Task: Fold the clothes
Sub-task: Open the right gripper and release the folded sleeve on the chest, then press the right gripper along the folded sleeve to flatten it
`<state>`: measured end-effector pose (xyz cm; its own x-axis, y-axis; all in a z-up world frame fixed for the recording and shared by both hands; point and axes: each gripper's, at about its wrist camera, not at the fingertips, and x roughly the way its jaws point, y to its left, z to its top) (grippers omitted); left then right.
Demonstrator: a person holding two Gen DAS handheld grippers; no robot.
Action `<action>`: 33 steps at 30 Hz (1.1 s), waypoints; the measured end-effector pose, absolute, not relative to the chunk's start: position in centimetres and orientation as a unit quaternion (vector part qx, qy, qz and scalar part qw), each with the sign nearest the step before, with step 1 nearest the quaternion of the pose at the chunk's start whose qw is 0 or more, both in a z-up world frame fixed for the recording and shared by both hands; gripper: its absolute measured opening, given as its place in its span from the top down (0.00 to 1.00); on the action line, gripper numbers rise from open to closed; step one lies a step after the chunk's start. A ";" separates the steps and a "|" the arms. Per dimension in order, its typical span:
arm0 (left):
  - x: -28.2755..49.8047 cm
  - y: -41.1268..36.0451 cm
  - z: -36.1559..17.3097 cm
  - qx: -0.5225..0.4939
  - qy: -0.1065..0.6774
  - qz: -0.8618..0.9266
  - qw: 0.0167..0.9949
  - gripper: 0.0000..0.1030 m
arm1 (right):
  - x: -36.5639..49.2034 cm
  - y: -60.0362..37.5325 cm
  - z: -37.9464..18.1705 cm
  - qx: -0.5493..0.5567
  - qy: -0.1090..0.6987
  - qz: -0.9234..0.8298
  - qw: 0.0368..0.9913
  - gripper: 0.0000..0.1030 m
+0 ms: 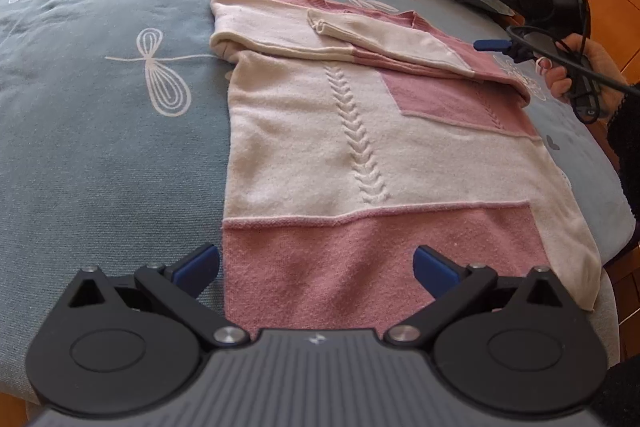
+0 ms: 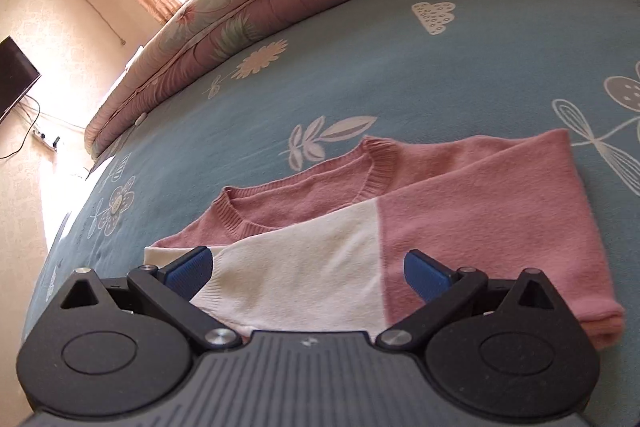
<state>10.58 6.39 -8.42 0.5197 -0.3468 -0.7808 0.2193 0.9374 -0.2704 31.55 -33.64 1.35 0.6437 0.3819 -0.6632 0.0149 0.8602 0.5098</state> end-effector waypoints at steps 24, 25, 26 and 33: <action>12.4 5.3 -7.5 -0.050 0.464 -0.146 0.873 0.01 | 31.7 -39.4 -0.4 0.200 0.367 0.081 0.905 0.00; 12.6 5.4 -7.3 -0.054 0.461 -0.147 0.874 0.01 | 32.9 -39.4 -0.9 0.195 0.372 0.078 0.904 0.00; 12.7 5.4 -7.2 -0.057 0.459 -0.148 0.874 0.01 | 34.1 -39.4 -1.6 0.192 0.380 0.072 0.902 0.00; 13.7 4.7 -7.5 -0.043 0.464 -0.152 0.872 0.01 | 35.0 -38.0 -1.2 0.172 0.398 0.066 0.899 0.00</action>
<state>13.68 4.71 -7.55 0.5239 -0.3050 -0.7953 0.2249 0.9501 -0.2162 34.99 -37.97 -1.24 0.6746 0.2549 -0.6928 0.0188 0.9323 0.3612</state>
